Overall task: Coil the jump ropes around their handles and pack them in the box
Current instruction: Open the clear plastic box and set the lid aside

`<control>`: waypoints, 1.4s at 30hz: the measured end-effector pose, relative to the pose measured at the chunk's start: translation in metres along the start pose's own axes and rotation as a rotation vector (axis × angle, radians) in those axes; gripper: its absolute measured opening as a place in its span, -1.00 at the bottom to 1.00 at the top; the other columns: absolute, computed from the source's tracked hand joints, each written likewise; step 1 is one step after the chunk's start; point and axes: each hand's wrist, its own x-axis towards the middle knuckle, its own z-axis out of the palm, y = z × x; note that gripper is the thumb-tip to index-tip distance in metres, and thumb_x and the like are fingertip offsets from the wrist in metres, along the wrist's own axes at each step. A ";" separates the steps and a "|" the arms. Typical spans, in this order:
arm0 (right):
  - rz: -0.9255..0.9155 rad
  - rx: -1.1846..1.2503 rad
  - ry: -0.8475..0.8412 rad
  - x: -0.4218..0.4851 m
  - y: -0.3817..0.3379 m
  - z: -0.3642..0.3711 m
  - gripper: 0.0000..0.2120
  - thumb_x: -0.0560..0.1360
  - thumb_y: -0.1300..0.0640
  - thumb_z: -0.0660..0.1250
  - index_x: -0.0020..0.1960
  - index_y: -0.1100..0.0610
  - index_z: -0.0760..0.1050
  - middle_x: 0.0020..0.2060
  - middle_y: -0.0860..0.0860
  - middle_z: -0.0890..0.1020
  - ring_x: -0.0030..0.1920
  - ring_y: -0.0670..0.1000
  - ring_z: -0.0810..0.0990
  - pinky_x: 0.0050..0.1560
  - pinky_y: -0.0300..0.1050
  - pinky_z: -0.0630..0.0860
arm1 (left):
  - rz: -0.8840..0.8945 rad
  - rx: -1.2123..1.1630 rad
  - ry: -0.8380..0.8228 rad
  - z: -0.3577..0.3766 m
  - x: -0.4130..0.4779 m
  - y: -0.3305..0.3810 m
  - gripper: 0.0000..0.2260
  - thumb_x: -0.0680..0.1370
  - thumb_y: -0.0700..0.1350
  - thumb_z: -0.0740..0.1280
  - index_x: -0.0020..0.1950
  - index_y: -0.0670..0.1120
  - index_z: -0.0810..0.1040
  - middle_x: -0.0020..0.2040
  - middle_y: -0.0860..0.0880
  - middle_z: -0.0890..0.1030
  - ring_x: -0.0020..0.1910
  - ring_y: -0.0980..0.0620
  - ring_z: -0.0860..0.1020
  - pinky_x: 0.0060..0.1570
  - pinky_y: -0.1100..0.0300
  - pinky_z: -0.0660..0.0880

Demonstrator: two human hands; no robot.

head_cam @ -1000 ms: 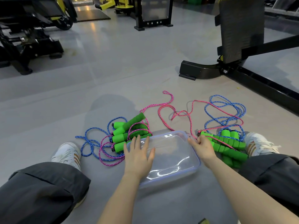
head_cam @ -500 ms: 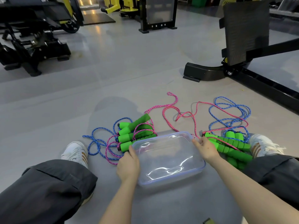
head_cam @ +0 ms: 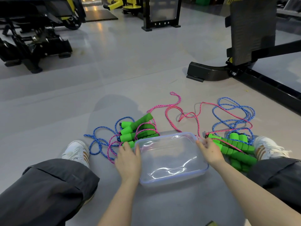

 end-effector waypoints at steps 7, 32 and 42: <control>0.044 -0.120 -0.012 0.005 -0.005 -0.001 -0.53 0.56 -0.14 0.15 0.17 0.28 0.37 0.05 0.24 0.57 0.11 0.24 0.51 0.03 0.02 0.40 | 1.100 0.143 -0.003 0.008 -0.021 0.027 -0.67 0.43 0.15 0.18 -0.18 -0.06 0.58 -0.22 -0.03 0.56 -0.23 -0.06 0.51 -0.21 0.11 0.29; 0.054 -0.363 -0.081 -0.012 -0.013 -0.014 -0.53 0.60 -0.08 0.06 0.33 0.27 0.26 0.15 0.29 0.54 0.17 0.27 0.49 0.05 0.03 0.43 | 1.643 0.928 0.054 0.010 -0.067 0.018 -0.62 0.28 0.03 0.45 0.04 -0.09 0.69 -0.13 -0.12 0.70 -0.26 -0.09 0.68 -0.25 0.16 0.60; 0.018 -0.472 -0.062 -0.011 -0.014 -0.012 -0.54 0.61 -0.06 0.05 0.37 0.22 0.24 0.25 0.25 0.43 0.26 0.24 0.41 0.11 0.06 0.40 | 1.429 0.514 -0.064 0.000 -0.061 0.025 -0.36 0.65 0.11 -0.14 -0.15 -0.12 0.68 -0.28 -0.05 0.66 -0.34 -0.03 0.60 -0.33 0.26 0.51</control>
